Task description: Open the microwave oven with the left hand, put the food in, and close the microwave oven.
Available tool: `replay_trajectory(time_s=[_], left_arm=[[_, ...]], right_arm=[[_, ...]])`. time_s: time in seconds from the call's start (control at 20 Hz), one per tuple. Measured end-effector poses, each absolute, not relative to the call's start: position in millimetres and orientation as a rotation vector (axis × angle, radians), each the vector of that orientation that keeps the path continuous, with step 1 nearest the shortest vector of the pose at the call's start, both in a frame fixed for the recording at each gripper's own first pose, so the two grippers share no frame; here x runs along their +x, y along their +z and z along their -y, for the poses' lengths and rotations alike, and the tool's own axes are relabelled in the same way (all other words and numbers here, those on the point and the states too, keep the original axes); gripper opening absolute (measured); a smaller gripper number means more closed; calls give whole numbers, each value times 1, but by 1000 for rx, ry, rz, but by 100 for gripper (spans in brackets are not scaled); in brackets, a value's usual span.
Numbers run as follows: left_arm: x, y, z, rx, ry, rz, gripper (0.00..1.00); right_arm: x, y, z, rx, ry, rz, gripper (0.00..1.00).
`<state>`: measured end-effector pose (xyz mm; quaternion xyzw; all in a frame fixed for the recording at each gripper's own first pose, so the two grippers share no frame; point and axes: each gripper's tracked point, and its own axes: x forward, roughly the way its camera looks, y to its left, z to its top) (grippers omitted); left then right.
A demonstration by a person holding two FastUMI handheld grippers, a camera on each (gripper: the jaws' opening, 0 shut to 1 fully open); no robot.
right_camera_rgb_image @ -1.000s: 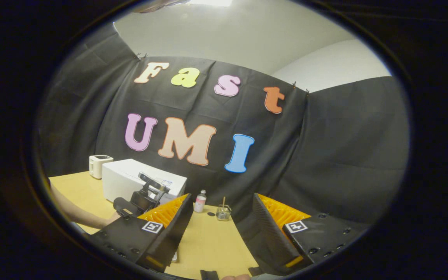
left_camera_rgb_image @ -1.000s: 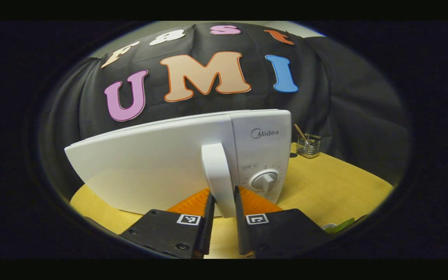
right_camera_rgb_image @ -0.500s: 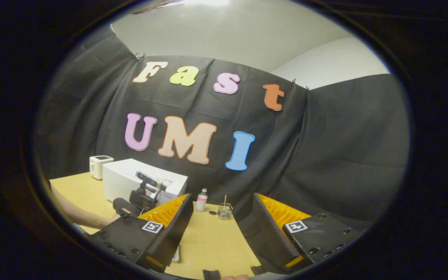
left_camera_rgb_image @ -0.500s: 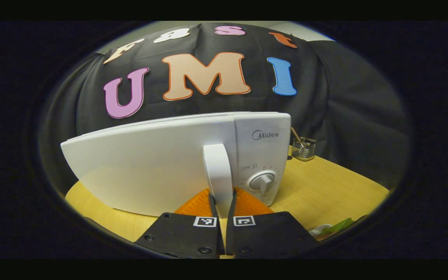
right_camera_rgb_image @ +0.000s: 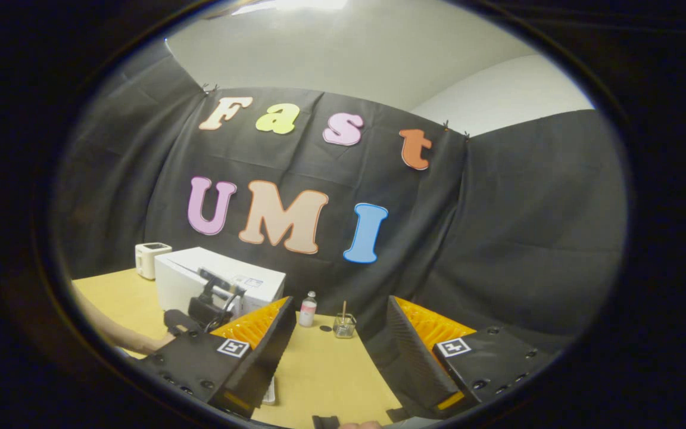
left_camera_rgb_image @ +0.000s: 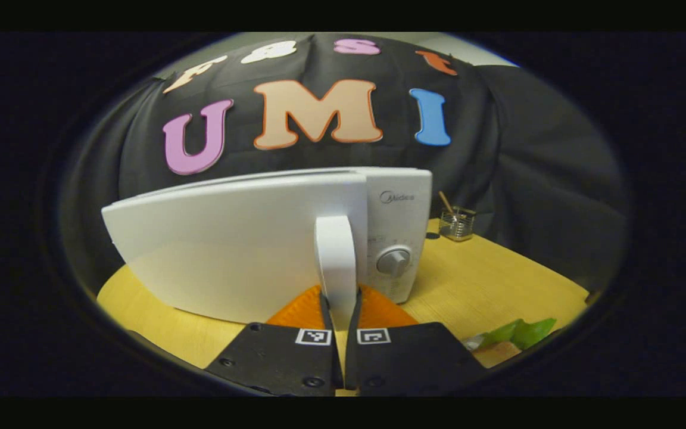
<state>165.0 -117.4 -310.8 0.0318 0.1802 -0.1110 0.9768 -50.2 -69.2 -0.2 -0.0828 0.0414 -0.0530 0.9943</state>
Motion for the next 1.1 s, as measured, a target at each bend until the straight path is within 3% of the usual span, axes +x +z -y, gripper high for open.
replay_trajectory(time_s=[0.5,1.1], left_arm=[[59,-308,59,45,-340,-424,3],[-10,-306,-30,67,-220,-458,4]], right_arm=[[-25,-20,43,-77,-25,-104,97],[-25,-32,-10,-71,78,-107,97]])
